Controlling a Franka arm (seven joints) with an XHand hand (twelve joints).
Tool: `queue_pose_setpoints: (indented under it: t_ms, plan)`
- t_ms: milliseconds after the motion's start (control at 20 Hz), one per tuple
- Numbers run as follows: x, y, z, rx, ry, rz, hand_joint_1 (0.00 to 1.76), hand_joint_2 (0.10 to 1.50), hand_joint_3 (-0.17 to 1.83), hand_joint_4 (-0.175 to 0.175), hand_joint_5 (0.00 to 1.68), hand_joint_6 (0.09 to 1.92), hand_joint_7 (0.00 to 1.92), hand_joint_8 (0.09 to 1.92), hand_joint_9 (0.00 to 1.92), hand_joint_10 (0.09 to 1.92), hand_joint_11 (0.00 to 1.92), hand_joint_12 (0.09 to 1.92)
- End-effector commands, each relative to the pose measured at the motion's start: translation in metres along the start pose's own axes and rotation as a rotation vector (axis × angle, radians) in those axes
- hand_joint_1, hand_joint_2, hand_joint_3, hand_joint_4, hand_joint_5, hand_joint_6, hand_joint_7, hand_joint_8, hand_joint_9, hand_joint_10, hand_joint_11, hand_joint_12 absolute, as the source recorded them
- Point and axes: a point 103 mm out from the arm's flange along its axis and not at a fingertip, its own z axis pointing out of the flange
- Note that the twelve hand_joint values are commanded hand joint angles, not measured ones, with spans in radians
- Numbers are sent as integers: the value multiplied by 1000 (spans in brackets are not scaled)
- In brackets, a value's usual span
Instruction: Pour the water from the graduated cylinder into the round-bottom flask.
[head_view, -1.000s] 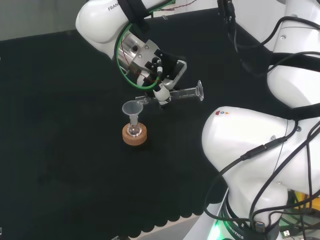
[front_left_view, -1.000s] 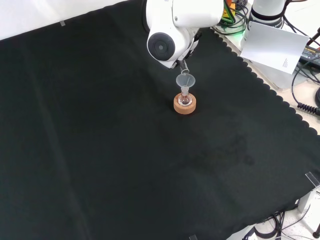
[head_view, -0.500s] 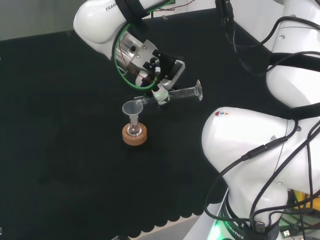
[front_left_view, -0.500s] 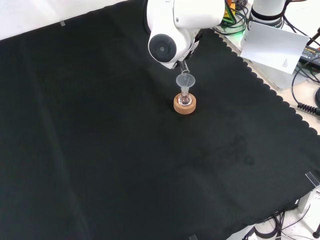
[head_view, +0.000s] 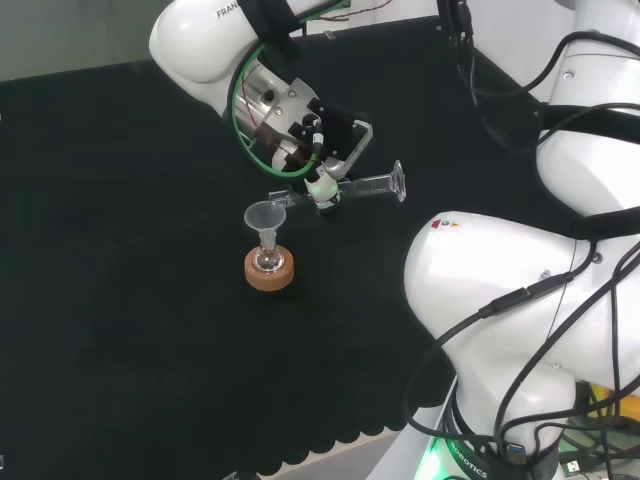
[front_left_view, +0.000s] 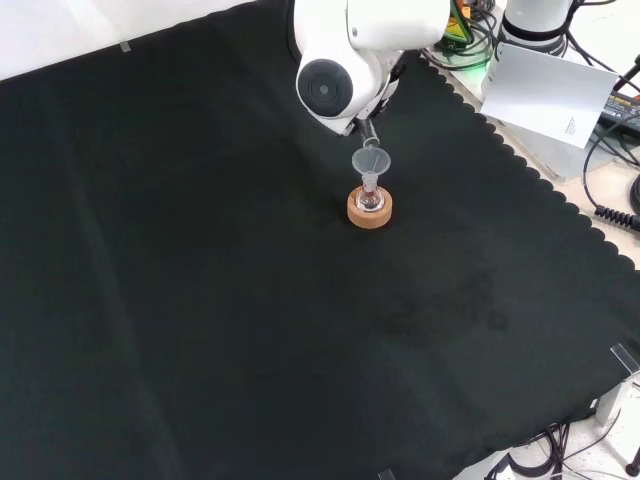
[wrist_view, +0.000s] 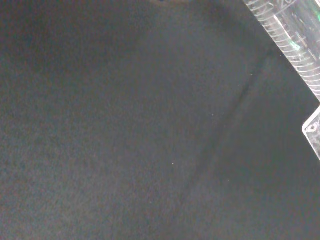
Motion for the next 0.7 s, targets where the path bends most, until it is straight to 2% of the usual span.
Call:
queue_pose_setpoints:
  t_ms: [50, 350, 450, 700]
  plan:
    - [-2, -8, 6, -85, 120, -23, 1261, 1112, 1, -175, 973, 1016, 1006, 993, 1400, 89, 1196, 757]
    - [-8, -13, 10, -214, 236, -59, 1261, 1113, 1, -175, 972, 1018, 1004, 996, 1400, 87, 1193, 756]
    - [-12, -16, 11, -285, 277, -67, 1261, 1113, 1, -175, 971, 1020, 1003, 997, 1400, 87, 1192, 755]
    - [-20, -17, 14, -400, 363, -94, 1260, 1114, 1, -175, 969, 1023, 1001, 1000, 1399, 87, 1193, 756]
